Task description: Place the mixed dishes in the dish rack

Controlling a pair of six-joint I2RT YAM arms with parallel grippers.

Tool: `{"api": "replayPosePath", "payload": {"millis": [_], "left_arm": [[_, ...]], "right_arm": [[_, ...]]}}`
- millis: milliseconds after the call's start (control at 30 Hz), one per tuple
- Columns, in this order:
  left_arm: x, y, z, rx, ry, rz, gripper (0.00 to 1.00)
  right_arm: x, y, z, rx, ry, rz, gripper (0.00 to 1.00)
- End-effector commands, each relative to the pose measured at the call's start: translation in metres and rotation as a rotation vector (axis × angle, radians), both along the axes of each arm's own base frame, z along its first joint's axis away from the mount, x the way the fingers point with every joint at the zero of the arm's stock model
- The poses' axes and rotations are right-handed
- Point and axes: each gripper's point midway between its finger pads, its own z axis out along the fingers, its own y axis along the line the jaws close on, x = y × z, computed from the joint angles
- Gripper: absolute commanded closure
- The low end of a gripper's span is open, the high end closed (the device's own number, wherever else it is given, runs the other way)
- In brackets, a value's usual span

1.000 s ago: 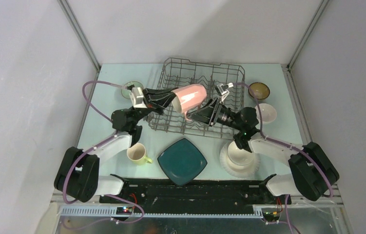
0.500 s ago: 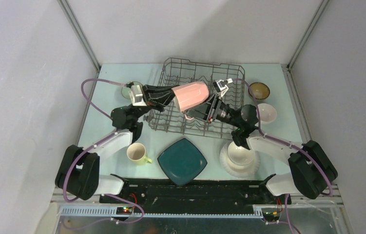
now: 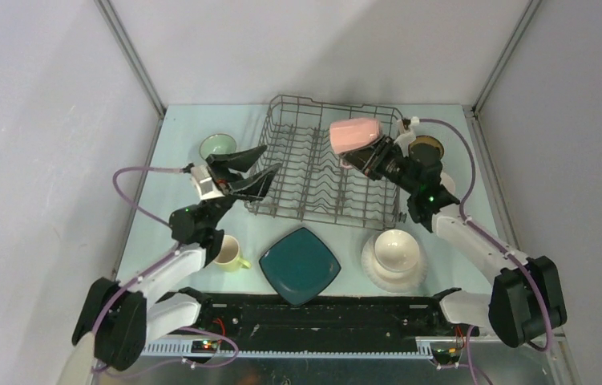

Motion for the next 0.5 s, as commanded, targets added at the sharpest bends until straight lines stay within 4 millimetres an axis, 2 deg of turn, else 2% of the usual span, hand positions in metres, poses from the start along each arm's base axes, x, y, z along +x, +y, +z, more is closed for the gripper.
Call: {"api": "replayPosePath", "payload": {"millis": [0,33,67,100,133,233,267,367,400,433,467], "left_arm": [[0.01,0.031,-0.003,-0.076,0.098,0.165,0.36],[0.014,0.035,-0.009,-0.088,0.144,0.191,0.36],[0.022,0.045,-0.018,-0.114,0.237,0.241,0.35],[0.028,0.051,-0.023,-0.129,0.286,0.275,0.34],[0.04,0.065,-0.036,-0.162,0.404,0.356,0.32],[0.062,0.095,-0.067,-0.214,0.675,0.542,0.28],[0.068,0.108,-0.087,-0.203,0.798,0.637,0.24],[0.066,0.126,-0.125,-0.099,0.975,0.786,0.08],[0.065,0.128,-0.125,-0.088,0.981,0.801,0.04],[0.063,0.129,-0.131,-0.067,0.994,0.811,0.03],[0.061,0.13,-0.136,-0.061,1.003,0.817,0.02]], "right_arm": [[0.052,-0.054,-0.002,-0.431,-0.102,-0.367,1.0],[0.066,-0.067,0.005,-0.479,-0.108,-0.461,1.0],[0.074,-0.076,-0.015,-0.577,-0.076,-0.477,1.0],[0.085,-0.087,-0.011,-0.632,-0.09,-0.536,1.0],[0.094,-0.095,-0.028,-0.696,-0.047,-0.55,1.0],[0.127,-0.116,-0.043,-0.866,-0.021,-0.624,1.0],[0.132,-0.121,-0.05,-0.911,-0.001,-0.628,1.0],[0.162,-0.128,-0.074,-1.054,0.034,-0.609,1.0],[0.166,-0.132,-0.083,-1.089,0.062,-0.597,1.0],[0.178,-0.13,-0.092,-1.119,0.069,-0.578,1.0],[0.182,-0.134,-0.1,-1.142,0.094,-0.568,1.0]]}}
